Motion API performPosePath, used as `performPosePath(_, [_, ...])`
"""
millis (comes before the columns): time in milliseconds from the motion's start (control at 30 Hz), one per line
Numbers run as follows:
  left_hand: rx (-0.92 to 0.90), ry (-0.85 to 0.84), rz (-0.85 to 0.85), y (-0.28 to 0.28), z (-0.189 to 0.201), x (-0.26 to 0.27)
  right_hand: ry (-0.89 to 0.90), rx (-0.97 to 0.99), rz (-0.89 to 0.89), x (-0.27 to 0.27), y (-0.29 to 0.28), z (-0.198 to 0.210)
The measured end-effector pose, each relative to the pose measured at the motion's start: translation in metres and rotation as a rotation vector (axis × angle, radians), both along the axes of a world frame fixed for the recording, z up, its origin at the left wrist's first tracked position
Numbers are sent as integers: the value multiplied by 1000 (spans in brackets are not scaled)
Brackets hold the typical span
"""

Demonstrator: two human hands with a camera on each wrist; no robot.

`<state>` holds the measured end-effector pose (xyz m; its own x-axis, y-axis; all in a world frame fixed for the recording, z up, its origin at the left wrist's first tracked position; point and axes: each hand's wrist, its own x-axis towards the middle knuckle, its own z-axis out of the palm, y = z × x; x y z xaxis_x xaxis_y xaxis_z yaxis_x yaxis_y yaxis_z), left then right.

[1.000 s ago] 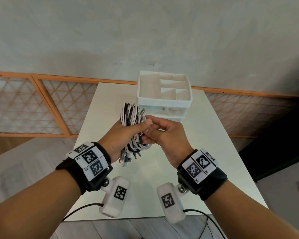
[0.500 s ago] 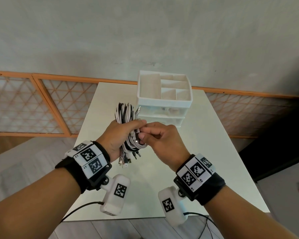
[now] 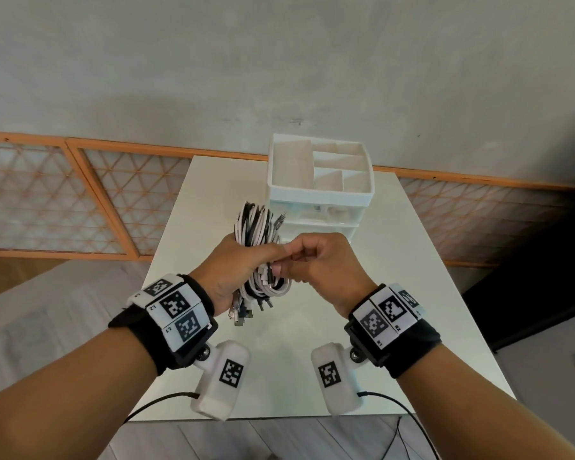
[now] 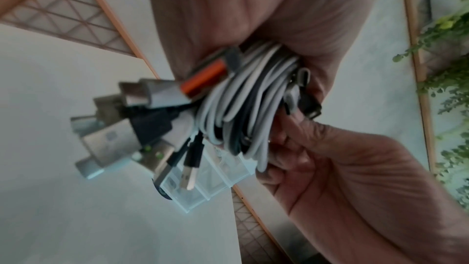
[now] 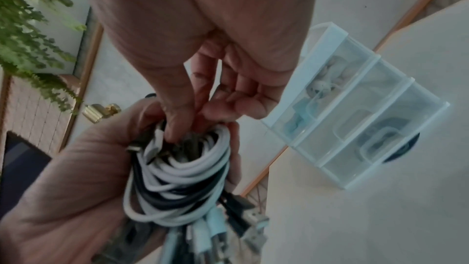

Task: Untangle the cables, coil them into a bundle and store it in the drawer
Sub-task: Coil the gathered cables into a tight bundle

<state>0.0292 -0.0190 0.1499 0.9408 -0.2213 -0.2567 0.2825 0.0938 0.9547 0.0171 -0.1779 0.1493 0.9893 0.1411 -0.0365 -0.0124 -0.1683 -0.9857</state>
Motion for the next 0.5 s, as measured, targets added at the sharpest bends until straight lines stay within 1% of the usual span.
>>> performPosePath(67, [23, -3, -35, 0, 1, 3, -40, -71, -10, 3, -2, -2])
performPosePath(133, [42, 0, -89, -3, 4, 4, -98, -127, -64, 6, -2, -11])
performPosePath(200, [75, -16, -120, -5, 6, 4, -189, -157, -97, 5, 2, -20])
performPosePath(267, [86, -37, -98, -7, 5, 3, -281, -195, -86, 0, 5, -21])
performPosePath(300, [82, -39, -72, -6, 3, 4, -294, -218, -67, -1, 5, -19])
performPosePath(367, [70, -46, -12, -4, -2, 5, -262, -246, -14, 0, 1, -13])
performPosePath(433, [54, -53, 29, -1, -6, 7, -215, -176, -43, 3, -4, -8])
performPosePath(500, [33, -37, 61, 2, -9, 8, -153, -26, -112, 7, -8, -4])
